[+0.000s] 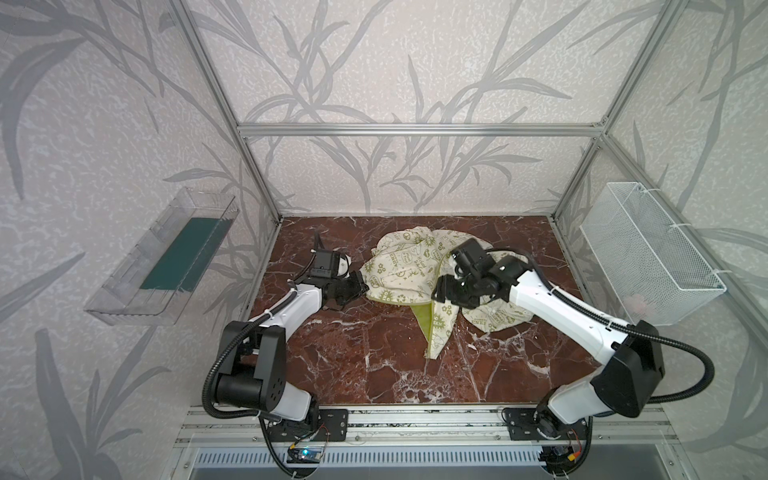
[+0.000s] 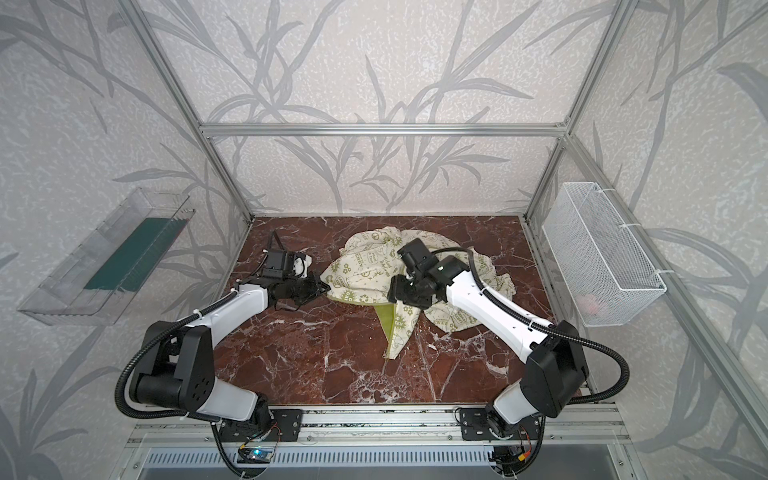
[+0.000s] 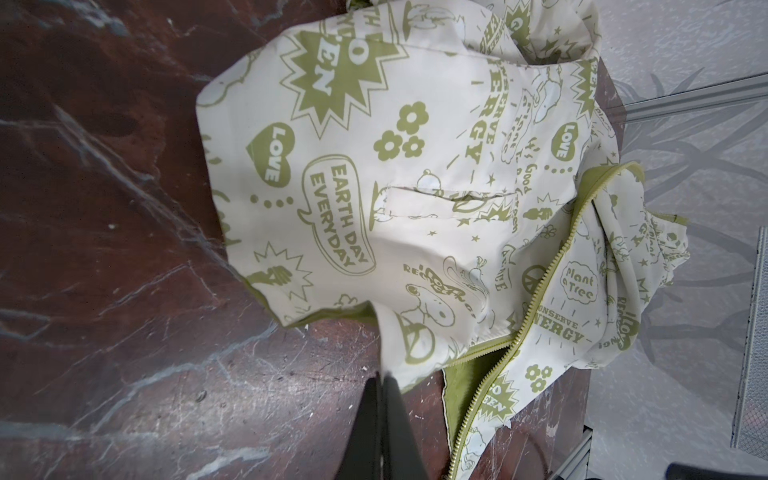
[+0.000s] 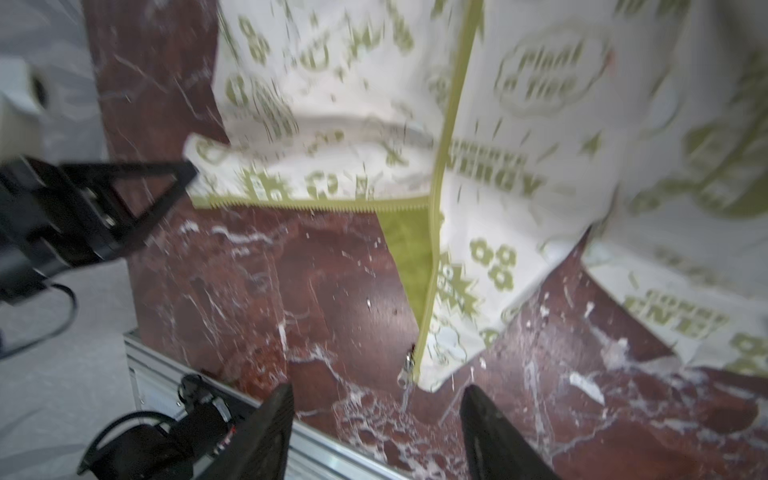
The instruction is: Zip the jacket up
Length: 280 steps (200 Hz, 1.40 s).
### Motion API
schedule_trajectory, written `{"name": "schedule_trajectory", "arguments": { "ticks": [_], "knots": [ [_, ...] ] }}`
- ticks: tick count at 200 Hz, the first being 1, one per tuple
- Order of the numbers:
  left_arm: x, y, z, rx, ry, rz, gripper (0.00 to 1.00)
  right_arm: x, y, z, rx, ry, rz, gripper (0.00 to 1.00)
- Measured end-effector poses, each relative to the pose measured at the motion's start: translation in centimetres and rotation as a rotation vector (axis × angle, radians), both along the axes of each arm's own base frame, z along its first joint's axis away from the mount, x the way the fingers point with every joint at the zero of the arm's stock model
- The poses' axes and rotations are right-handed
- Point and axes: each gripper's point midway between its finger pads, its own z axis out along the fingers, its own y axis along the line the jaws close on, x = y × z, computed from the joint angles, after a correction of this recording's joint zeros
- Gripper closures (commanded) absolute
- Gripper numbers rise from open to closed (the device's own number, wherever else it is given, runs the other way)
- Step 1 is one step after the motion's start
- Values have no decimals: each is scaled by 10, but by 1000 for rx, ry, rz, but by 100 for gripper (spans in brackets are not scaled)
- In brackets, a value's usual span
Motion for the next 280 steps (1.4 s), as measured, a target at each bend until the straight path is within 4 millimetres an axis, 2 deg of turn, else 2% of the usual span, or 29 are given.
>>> {"name": "schedule_trajectory", "arguments": {
  "ticks": [19, 33, 58, 90, 135, 179, 220, 280],
  "knots": [
    [-3, -2, -3, -12, 4, 2, 100, -40, 4, -42, -49, 103, 7, 40],
    [-6, -3, -8, -22, 11, 12, 100, -61, 2, -67, -66, 166, -15, 44],
    [-15, -3, -17, -28, 38, 21, 100, -78, 7, -84, -54, 214, -47, 47],
    [-15, -6, -15, -28, 30, 13, 100, -74, 13, -94, -41, 207, -75, 53],
    [-18, -6, -11, -31, 13, 14, 100, -69, 20, -126, -107, 255, -57, 55],
    [-19, -5, -13, -30, 18, 13, 100, -63, 24, -121, -113, 244, -55, 60],
    [-19, -5, -13, -30, 18, 13, 100, -63, 19, -122, -132, 247, -73, 55],
    [-19, -5, -13, -30, 18, 13, 100, -63, 16, -131, -149, 273, -88, 67]
  ]
}}
